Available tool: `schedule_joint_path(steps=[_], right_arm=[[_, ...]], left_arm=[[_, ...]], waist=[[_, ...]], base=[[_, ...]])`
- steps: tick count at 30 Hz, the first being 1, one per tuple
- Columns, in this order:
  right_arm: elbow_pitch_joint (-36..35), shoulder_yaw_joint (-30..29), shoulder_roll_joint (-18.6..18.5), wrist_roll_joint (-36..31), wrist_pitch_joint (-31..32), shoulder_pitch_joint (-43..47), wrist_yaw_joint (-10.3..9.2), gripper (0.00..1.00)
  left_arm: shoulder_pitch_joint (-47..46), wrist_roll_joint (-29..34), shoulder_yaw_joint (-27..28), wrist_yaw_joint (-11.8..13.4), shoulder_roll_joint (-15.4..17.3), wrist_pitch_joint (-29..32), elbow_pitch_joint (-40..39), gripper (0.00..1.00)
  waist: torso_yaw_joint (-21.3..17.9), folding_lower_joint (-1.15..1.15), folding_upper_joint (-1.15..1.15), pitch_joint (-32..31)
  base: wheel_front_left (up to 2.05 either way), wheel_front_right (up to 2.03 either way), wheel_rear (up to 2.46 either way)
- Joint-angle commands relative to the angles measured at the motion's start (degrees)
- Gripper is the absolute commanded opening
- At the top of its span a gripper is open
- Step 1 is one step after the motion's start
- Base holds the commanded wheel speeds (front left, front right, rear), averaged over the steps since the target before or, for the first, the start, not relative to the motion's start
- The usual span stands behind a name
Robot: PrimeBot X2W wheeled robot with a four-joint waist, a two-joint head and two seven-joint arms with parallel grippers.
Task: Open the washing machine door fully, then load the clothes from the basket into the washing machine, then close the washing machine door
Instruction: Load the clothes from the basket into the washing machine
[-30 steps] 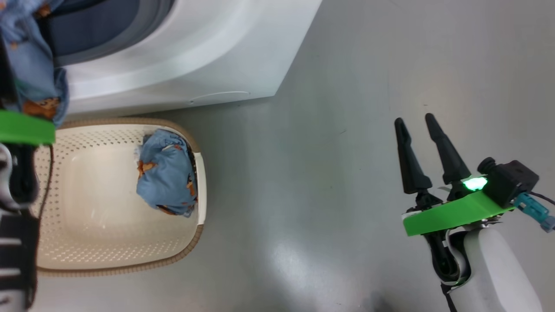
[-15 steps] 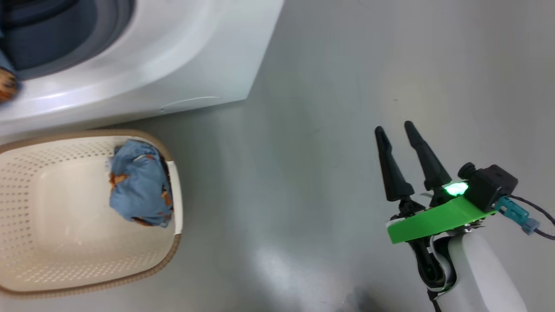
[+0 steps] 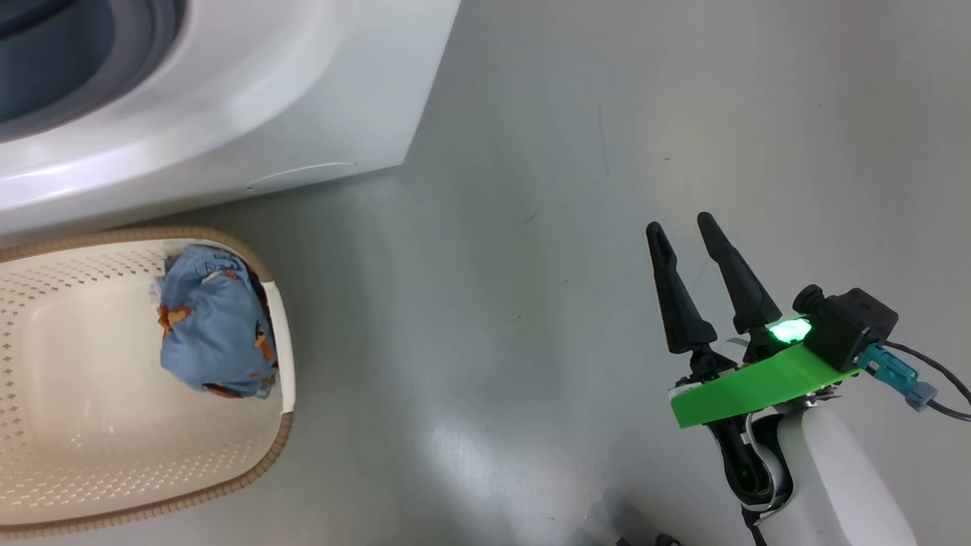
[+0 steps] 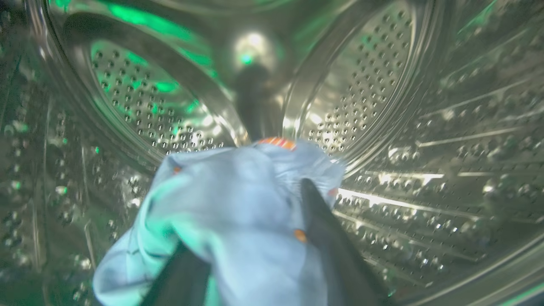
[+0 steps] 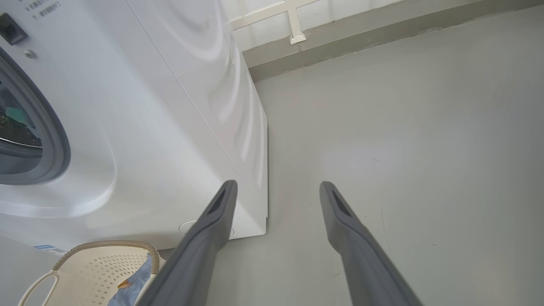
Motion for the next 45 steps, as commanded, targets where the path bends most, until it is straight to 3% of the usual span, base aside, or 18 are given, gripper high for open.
schedule_joint_path(steps=[1,11,20,27,34,45], right_arm=[[-1.4,1.3,0.3,1.4,-0.7,0.3,0.16,1.0],[-1.4,0.6,0.3,0.8,-0.7,0.0,0.16,1.0],[-1.1,0.2,0.3,0.0,-0.7,0.2,0.16,1.0],[-0.9,0.2,0.3,-0.2,-0.7,0.4,0.16,1.0],[-0.5,0.1,-0.7,-0.3,-0.7,1.0,0.16,1.0],[-0.8,-1.2,-3.6,-0.7,-0.7,2.1,0.16,1.0]], left_arm=[[0.2,-0.1,1.1,-0.1,2.6,-0.3,-0.9,1.0],[2.0,-2.5,-0.8,-0.1,1.9,-0.3,3.3,1.0],[3.6,-3.6,-5.9,-0.1,1.2,-0.3,7.1,1.0],[3.7,-5.7,-7.6,-0.1,1.0,-0.3,6.4,1.0],[9.5,-7.7,-4.9,-0.1,0.4,-0.3,2.8,1.0],[23.1,-3.7,4.7,-0.1,-3.5,-0.3,-9.2,1.0]], waist=[[0.1,0.0,0.0,0.1],[1.4,0.0,0.0,-0.2],[2.7,0.0,0.0,-1.5],[3.4,0.0,0.0,-2.3],[4.3,0.0,0.0,-4.7],[7.2,0.0,0.0,-7.1]], base=[[0.0,0.0,0.0],[0.0,0.0,0.0],[0.0,0.0,0.0],[0.0,0.0,0.0],[0.0,0.0,0.0],[0.0,0.0,0.0]])
